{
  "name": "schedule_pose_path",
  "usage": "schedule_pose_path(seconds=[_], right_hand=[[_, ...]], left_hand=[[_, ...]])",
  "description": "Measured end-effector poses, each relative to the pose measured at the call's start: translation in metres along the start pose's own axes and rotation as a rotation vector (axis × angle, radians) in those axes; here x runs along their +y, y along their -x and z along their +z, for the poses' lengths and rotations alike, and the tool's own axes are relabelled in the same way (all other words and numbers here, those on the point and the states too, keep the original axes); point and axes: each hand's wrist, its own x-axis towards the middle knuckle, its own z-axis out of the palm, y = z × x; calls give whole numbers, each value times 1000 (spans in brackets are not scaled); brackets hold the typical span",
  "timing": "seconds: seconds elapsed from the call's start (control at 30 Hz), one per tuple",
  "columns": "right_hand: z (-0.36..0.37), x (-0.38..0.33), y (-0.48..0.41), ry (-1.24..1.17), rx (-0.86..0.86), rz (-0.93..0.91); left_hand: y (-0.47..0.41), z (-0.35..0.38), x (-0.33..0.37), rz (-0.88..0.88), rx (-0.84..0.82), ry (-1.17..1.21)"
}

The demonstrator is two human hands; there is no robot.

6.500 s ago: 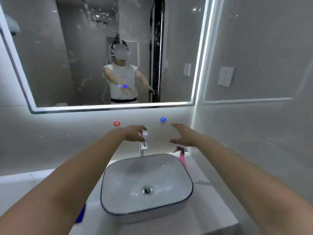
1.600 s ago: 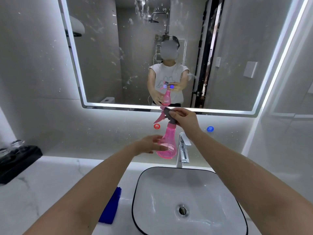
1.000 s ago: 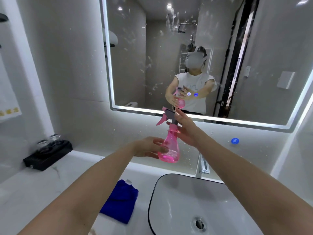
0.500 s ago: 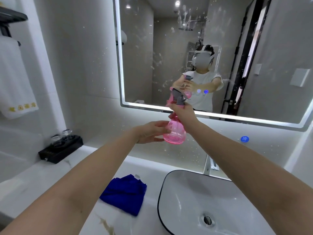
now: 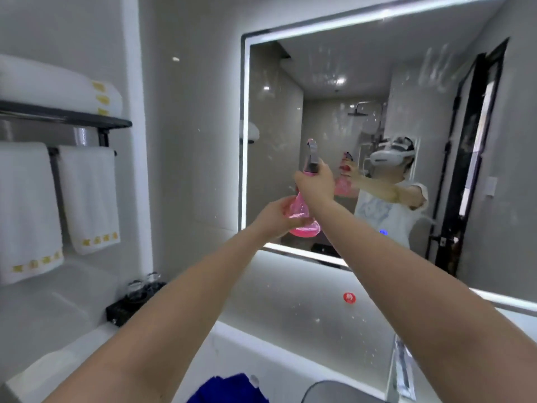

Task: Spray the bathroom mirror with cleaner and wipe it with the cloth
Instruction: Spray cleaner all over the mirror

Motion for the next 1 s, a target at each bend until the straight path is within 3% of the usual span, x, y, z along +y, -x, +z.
schedule_pose_path(seconds=[0.27,0.5,1.0], right_hand=[[-1,-50,-44,72,-29,-207],[15,-44,-67,131,-111,-258],[202,-40,-138,276,203,-325]], left_hand=[[-48,-35,43,36,38,-124],[-83,-42,16,101,-36,-57],[-157,-198,-80,211,-93,-39]])
